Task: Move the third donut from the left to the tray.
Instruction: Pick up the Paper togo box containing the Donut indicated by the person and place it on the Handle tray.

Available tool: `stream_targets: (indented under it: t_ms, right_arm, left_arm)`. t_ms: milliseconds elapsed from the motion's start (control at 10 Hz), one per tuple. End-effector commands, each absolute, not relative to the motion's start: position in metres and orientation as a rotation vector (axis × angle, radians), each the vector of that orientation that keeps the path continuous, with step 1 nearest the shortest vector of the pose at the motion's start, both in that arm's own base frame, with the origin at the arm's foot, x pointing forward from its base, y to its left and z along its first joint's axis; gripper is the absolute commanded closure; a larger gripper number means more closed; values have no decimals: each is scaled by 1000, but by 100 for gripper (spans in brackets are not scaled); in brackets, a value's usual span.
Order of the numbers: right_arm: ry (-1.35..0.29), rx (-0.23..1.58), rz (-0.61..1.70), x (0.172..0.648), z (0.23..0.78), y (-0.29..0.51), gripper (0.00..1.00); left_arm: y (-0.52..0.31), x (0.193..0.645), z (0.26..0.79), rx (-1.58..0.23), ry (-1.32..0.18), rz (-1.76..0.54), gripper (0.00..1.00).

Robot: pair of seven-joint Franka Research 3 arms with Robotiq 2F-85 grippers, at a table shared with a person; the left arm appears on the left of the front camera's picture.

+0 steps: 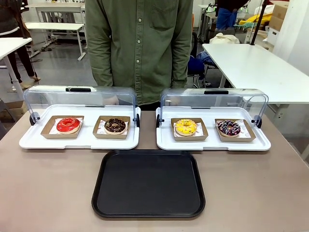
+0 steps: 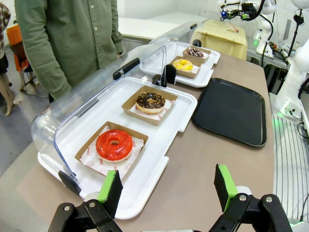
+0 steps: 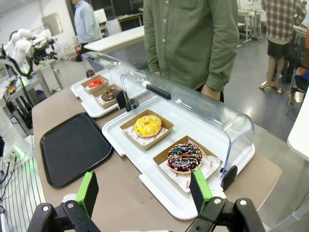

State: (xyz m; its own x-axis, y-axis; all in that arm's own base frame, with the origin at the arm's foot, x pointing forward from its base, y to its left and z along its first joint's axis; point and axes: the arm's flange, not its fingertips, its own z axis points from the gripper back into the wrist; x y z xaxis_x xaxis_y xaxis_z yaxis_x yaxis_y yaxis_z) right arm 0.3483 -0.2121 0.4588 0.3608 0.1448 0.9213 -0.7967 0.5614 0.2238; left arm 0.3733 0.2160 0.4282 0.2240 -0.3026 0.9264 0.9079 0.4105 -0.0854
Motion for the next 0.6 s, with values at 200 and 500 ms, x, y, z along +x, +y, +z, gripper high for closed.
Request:
stream_targets:
  t_ms: [200, 500]
  right_arm:
    - [-1064, 756, 702, 351, 460, -213, 0]
    - [-1064, 756, 702, 351, 460, -213, 0]
  left_arm:
    - [218, 374, 430, -745, -1011, -956, 0]
    - [218, 374, 430, -745, -1011, -956, 0]
